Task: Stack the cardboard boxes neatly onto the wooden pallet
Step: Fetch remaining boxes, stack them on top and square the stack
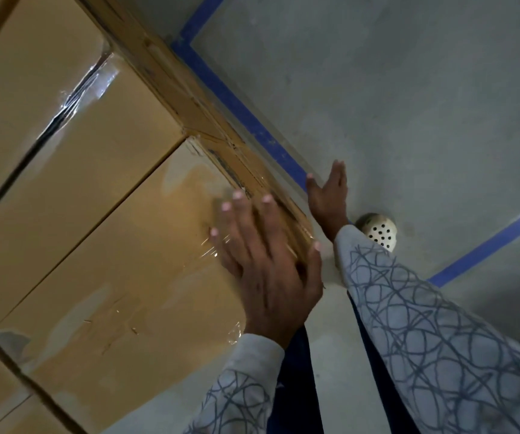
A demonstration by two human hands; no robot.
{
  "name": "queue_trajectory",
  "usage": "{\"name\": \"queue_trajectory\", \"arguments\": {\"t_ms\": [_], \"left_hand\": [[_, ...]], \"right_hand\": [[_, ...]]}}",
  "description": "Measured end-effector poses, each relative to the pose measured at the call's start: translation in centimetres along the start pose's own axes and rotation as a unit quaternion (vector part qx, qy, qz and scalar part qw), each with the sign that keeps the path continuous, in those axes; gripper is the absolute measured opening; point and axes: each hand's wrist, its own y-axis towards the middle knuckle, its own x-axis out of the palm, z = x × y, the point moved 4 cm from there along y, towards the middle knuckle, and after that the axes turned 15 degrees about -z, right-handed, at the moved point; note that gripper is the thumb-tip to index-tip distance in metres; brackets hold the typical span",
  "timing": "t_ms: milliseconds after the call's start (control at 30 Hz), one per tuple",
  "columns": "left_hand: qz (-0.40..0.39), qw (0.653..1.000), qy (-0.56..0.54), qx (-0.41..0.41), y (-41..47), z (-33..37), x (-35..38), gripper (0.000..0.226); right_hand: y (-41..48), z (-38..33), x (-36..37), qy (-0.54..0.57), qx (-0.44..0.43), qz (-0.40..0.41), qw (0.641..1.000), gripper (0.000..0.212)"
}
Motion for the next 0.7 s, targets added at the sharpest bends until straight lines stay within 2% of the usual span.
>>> {"name": "queue_trajectory", "arguments": {"t_ms": [67,133,167,267,300,367,400,500,533,600,633,700], "left_hand": [[0.013,0.998,-0.028,-0.047,0.3,-1.2,-0.1,0.100],[-0.001,0.998,-0.035,-0.049,0.3,-1.6,0.5,0.105],[-0.001,0.998,-0.036,-0.045,0.4,-1.7,0.9,0.106],[0.001,0.998,-0.051,-0.049,0.5,-1.7,1.1,0.106],[0.006,0.997,-0.051,-0.049,0.6,-1.6,1.0,0.106],[0.011,0.997,-0.055,-0.048,0.7,-1.6,1.1,0.107],[0.011,0.997,-0.059,-0.047,0.7,-1.6,1.2,0.108],[0.014,0.997,-0.061,-0.046,0.7,-1.7,1.5,0.109],[0.015,0.997,-0.064,-0.043,0.7,-1.6,1.5,0.109],[0.019,0.997,-0.069,-0.035,0.7,-1.5,1.4,0.110],[0.018,0.997,-0.070,-0.031,0.7,-1.5,1.5,0.110],[0.017,0.997,-0.069,-0.029,0.6,-1.5,1.6,0.110]], "right_hand": [[0.6,-1.4,2.2,0.061,0.027,-0.111,0.992,0.083],[-0.4,-1.9,4.4,0.047,0.041,-0.259,0.964,0.086],[-0.7,-2.1,4.7,0.054,0.036,-0.270,0.961,0.082],[0.4,-1.5,3.4,0.177,0.039,-0.153,0.971,0.072],[0.3,-1.4,3.6,0.164,0.045,-0.161,0.972,0.075],[0.2,-0.7,4.8,0.118,0.056,-0.234,0.963,0.094],[0.3,-0.5,5.2,0.121,0.055,-0.240,0.962,0.102],[1.2,-0.1,5.2,0.202,0.050,-0.156,0.966,0.085],[1.2,-0.5,5.1,0.185,0.052,-0.170,0.967,0.086],[0.9,-1.5,5.7,0.134,0.037,-0.265,0.954,0.090],[1.0,-2.1,5.5,0.139,0.022,-0.273,0.952,0.087],[1.5,-2.5,5.2,0.167,0.015,-0.232,0.958,0.082]]}}
